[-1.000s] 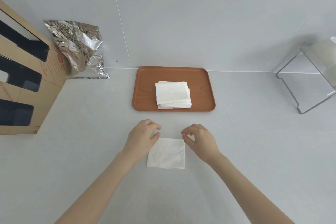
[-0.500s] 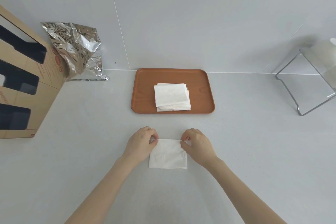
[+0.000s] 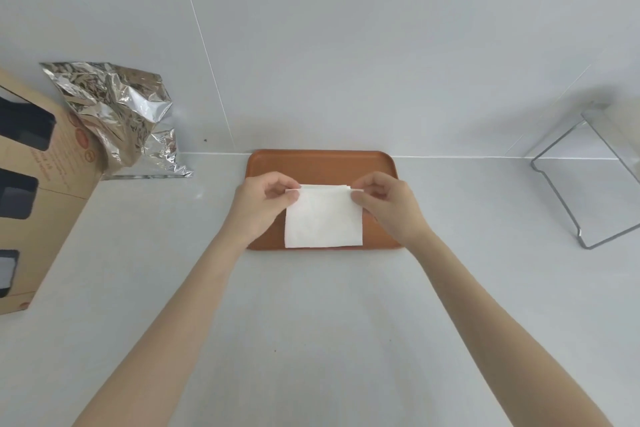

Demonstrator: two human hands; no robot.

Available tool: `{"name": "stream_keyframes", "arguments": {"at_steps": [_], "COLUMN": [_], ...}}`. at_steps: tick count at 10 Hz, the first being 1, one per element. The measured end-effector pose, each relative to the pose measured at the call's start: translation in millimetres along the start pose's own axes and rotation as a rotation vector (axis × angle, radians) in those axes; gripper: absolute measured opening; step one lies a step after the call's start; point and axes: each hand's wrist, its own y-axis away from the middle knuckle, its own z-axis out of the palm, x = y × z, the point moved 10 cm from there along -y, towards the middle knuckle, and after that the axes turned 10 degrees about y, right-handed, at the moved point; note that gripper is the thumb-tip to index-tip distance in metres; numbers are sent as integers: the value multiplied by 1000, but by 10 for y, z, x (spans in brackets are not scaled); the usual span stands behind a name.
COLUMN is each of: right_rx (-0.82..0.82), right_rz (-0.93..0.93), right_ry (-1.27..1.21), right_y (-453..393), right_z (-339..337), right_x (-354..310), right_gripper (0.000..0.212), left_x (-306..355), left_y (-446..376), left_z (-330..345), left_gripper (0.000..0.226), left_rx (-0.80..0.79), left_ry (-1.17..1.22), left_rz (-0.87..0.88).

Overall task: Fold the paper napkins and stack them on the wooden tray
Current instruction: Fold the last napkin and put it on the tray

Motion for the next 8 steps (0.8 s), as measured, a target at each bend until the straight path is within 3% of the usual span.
{"name": "stream_keyframes", "arguments": {"at_steps": [1,3,4,5,7,8], "right_rx": [25,85,98,135,-1,-205], "right_rz": [51,128,94,32,-58,-145], "right_ry": [-42,109,236,310,302,245], "right_y": [-283,-482,-433,-390,-80,492], "right_z": [37,236,277,178,42,159], "right_x": [102,409,417,266,-326,-701], "right_gripper": [6,14,32,36,22,17], "left_x": [-102,-457,-463,-292,220,436], "left_y": [-240,-438,-409,-389,-203,4], "left_z": [6,90,117,101,50,17], "left_gripper": [13,11,32,38,36,27], "left_rx": [28,47,48,43,32,15], "left_ry": [11,-120,-260,-345,-358,-318], "left_rz": [-31,-92,-39,48,134,147]}}
